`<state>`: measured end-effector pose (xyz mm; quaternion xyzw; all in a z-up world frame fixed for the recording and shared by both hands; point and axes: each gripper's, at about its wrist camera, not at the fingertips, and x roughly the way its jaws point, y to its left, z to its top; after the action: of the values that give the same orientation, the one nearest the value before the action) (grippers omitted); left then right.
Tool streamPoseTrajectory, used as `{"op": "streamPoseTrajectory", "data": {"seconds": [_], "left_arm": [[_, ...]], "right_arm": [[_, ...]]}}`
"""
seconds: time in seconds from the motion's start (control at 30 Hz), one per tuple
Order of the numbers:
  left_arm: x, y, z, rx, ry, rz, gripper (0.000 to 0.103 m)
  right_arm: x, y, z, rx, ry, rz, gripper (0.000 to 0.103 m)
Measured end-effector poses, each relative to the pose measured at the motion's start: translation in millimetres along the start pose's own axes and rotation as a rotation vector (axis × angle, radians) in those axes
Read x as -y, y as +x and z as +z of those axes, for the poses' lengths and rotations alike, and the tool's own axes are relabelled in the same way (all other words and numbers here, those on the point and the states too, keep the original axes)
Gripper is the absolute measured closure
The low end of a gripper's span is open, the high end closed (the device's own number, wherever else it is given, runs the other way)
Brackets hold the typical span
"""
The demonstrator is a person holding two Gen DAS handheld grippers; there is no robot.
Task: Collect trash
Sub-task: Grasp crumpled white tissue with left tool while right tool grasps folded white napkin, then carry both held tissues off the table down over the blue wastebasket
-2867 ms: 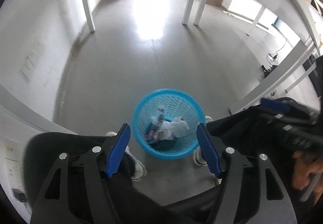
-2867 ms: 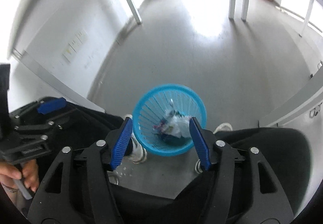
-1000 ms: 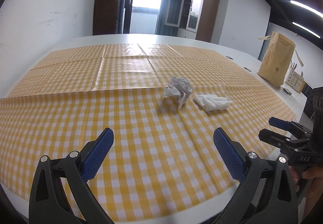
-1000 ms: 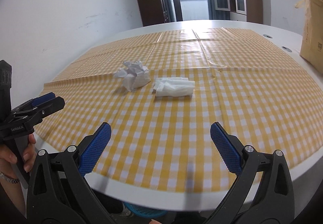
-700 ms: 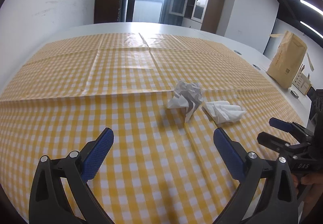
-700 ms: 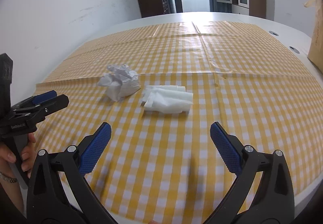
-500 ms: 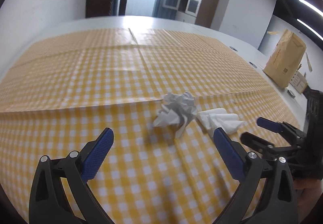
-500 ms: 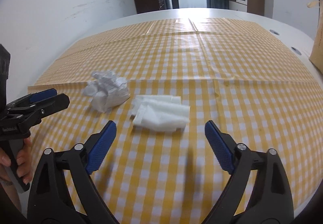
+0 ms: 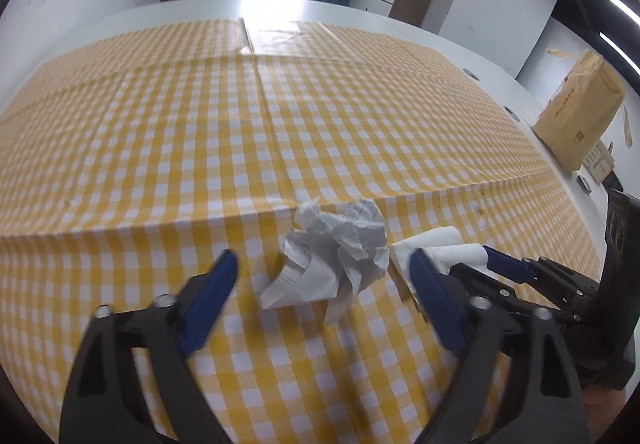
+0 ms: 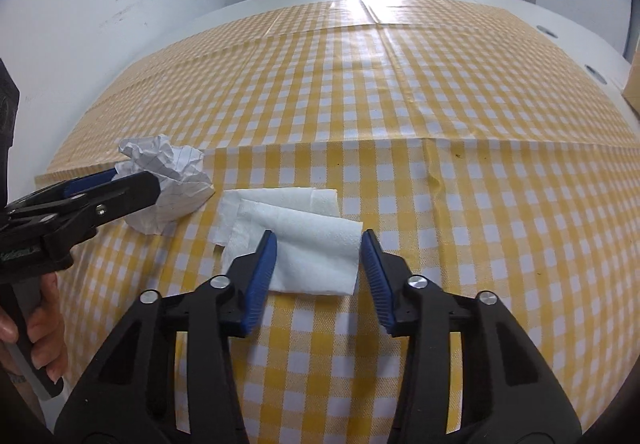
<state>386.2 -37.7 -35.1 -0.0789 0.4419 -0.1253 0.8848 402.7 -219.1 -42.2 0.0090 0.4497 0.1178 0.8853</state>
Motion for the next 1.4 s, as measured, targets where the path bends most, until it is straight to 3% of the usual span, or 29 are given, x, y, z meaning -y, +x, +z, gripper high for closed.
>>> {"op": "streamPoseTrajectory", "data": {"seconds": [0.03,0.1,0.13,0.2,0.63,0.87,1.4], "left_arm": [[0.4,1.1,-1.9,-0.002,-0.006,0.003,0.04],[-0.5,-3.0,-6.6,0.024,-0.009,0.002,0.066],[-0.6,-6.2,-9.2,0.036,-0.012,-0.003,0.072],[-2.8,-14.3,-14.7,0.059,-0.023,-0.021,0.075],[-22.2,-111.5,-98.7,0.221,-0.044,0.01,0.076],[-21.3,-152.6,-142.6,0.269,-0.053,-0.023,0.076],[-8.0,-239.1,-208.4,0.378,0.005,-0.059,0.076]], "right_arm": [[-2.4,-0.7,-1.0,-0.003,-0.018,-0.017,0.082],[-4.3,0.8,-3.5,-0.009,-0.013,-0.003,0.092],[-4.1,-0.2,-6.7,-0.009,-0.005,0.01,0.095],[-4.2,-6.8,-13.6,0.001,0.007,0.027,0.096],[-37.5,-84.9,-77.0,0.121,-0.043,0.061,0.097],[-61.6,-124.4,-104.8,0.178,-0.084,0.08,0.097],[-113.5,-215.0,-175.1,0.317,-0.132,0.15,0.097]]}}
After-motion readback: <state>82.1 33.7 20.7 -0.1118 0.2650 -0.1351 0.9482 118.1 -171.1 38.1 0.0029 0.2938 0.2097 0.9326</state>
